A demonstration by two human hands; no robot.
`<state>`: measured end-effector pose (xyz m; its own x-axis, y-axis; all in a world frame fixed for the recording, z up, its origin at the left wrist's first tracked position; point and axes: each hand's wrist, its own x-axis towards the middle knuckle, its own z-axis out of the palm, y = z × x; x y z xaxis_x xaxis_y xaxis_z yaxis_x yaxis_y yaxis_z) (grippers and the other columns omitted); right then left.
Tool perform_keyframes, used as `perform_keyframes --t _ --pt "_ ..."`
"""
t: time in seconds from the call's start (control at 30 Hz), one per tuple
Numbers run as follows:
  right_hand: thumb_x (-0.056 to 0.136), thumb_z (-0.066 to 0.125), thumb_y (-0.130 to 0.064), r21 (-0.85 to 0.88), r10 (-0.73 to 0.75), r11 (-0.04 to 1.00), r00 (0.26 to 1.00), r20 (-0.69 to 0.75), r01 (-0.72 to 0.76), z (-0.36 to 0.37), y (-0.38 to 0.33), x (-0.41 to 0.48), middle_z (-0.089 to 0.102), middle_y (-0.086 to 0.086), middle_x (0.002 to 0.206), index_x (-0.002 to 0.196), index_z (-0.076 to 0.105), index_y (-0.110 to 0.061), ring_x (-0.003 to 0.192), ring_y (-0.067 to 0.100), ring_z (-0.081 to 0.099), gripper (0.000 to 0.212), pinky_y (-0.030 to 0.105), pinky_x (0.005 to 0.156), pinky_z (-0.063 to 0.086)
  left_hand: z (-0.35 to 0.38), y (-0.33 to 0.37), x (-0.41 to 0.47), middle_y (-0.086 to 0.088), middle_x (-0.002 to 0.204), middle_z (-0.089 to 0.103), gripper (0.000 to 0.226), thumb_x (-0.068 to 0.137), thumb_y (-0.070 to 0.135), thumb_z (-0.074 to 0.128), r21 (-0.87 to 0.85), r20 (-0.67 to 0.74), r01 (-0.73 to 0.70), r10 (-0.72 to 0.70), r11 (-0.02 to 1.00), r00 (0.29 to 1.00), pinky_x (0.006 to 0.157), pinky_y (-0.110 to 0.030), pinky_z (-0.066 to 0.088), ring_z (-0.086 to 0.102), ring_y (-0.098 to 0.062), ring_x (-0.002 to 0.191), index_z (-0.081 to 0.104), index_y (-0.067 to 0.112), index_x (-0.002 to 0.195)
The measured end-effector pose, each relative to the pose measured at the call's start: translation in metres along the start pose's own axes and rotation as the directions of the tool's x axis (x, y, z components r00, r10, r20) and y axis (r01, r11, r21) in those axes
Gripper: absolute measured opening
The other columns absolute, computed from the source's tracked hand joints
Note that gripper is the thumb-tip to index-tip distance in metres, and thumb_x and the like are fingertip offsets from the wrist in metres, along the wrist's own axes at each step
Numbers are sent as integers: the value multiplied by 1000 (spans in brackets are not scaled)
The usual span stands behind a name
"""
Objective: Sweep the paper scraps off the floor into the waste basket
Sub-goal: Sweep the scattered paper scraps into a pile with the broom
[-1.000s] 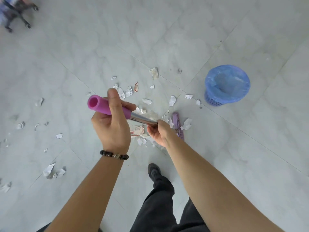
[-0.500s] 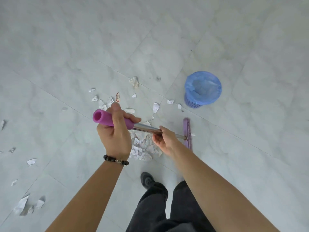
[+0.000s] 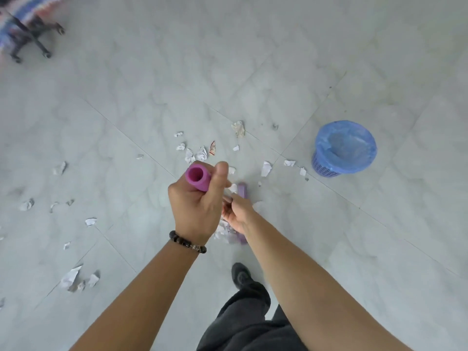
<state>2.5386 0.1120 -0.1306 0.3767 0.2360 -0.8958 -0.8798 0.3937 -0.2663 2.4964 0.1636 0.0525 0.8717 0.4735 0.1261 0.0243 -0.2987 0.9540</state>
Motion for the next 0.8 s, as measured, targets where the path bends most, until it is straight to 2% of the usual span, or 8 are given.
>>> perform_keyframes --t 0.1,0.13,0.23,0.27,0.37,0.47,0.67,0.8 --pt "100 52 -15 -50 -47 998 998 30 48 22 -12 -16 63 11 85 114 62 3 77 18 60 24 26 71 53 -7 19 5 -15 60 65 55 83 51 60 -36 3 -74 74 997 997 61 -38 53 64 -27 59 58 -2 66" --pt "99 55 -13 -54 -61 997 998 30 62 25 -20 -20 63 12 84 112 62 2 75 18 61 22 27 70 53 -8 23 6 -15 59 65 56 83 49 60 -62 -15 -85 84 994 996 60 -35 53 64 -26 58 57 -4 66" --pt "97 55 -6 -47 -95 994 995 28 96 24 -50 -32 53 6 61 84 58 -5 46 10 52 13 19 45 49 -10 27 16 -7 61 69 58 85 47 58 -161 -121 -49 29 986 992 63 -22 51 68 -18 60 59 -8 68" --pt "95 57 -6 -46 -100 994 995 24 101 21 -61 -33 51 5 60 79 55 -6 46 10 49 17 19 44 47 -9 24 22 -8 62 69 56 86 45 57 -204 -149 -12 -19 979 989 67 -25 53 69 -22 65 59 -8 67" --pt "93 60 -5 -78 -122 990 992 -7 121 5 -93 -28 51 6 61 74 53 -6 54 13 48 21 21 54 49 5 6 34 -13 64 70 40 89 36 55 -277 -169 82 -133 957 977 84 -53 53 68 -41 78 65 8 62" --pt "96 58 -7 -122 -137 985 987 -87 126 -24 -127 -7 53 8 65 76 52 -6 60 15 50 20 24 60 49 39 -10 37 -17 72 71 32 89 27 52 -282 -141 168 -214 945 967 87 -61 49 69 -39 82 67 24 60" --pt "98 54 -6 -188 -25 982 985 -172 -8 -84 -185 58 53 11 77 83 51 -5 66 17 55 15 24 57 53 118 -41 53 -18 81 73 20 78 25 52 -275 -73 336 -368 901 927 86 -56 51 67 -42 92 67 27 65" --pt "99 51 -7 -210 90 970 984 -154 -121 -74 -189 84 48 7 73 80 48 -7 61 13 50 19 19 47 49 144 -38 71 -12 69 71 24 78 15 49 -220 -215 358 -403 907 890 75 -45 53 69 -37 81 64 20 59"
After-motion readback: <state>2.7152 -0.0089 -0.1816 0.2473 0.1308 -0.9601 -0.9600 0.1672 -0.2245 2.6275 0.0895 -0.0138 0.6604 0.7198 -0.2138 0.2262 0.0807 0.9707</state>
